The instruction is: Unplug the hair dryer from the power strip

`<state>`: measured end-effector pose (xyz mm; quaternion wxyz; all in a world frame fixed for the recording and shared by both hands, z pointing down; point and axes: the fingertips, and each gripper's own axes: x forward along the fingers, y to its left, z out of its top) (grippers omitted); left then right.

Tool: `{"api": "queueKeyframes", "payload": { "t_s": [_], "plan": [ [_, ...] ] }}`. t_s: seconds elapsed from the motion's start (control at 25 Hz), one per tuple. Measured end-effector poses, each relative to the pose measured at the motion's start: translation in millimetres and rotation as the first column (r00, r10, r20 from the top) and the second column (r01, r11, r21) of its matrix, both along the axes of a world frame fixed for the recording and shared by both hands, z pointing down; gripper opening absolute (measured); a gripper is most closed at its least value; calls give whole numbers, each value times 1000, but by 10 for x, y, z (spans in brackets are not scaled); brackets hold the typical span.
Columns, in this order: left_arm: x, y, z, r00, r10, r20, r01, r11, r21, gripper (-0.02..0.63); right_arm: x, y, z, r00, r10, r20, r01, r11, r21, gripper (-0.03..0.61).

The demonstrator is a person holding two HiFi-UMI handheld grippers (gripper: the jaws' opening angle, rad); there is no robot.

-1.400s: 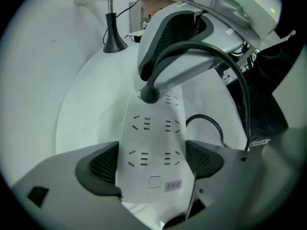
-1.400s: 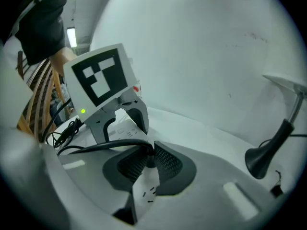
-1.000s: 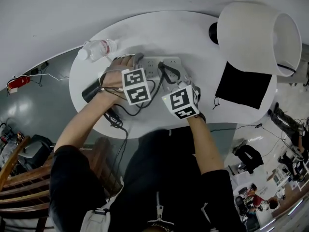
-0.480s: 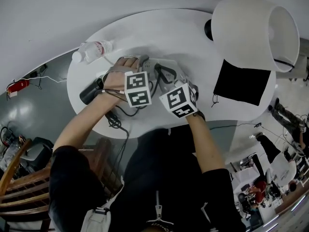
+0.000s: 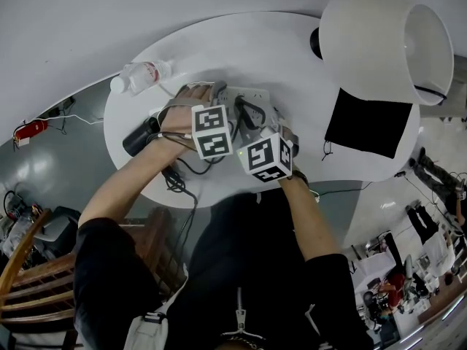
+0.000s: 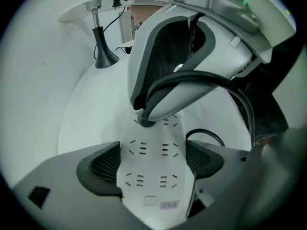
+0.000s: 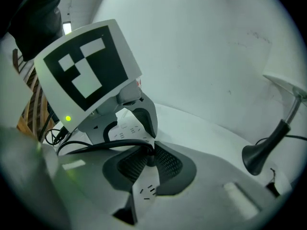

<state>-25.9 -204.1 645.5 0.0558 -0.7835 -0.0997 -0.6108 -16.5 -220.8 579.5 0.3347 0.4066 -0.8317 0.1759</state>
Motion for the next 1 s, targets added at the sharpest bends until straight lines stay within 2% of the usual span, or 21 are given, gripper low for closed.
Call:
{"api": "queueKeyframes", "payload": {
  "t_s": [0.28,0.56,0.84,1.0],
  "plan": [
    [-10,1,8,1000,3,17,-4,1000,21,410,32,-91,-21,996,26,83,-22,998,-51,46],
    [5,-7,9,1000,-13,3,13,1000,16,410,21,-37,-24,999,10,34,-9,1000,-27,45],
    [3,10,30,1000,-3,24,2,1000,27,411,14,21,-10,1000,1,-3,-1,1000,11,44],
    [6,11,50,999,18,27,-19,998,58,411,63,-66,-22,995,46,87,-44,999,-31,44]
  ]
}}
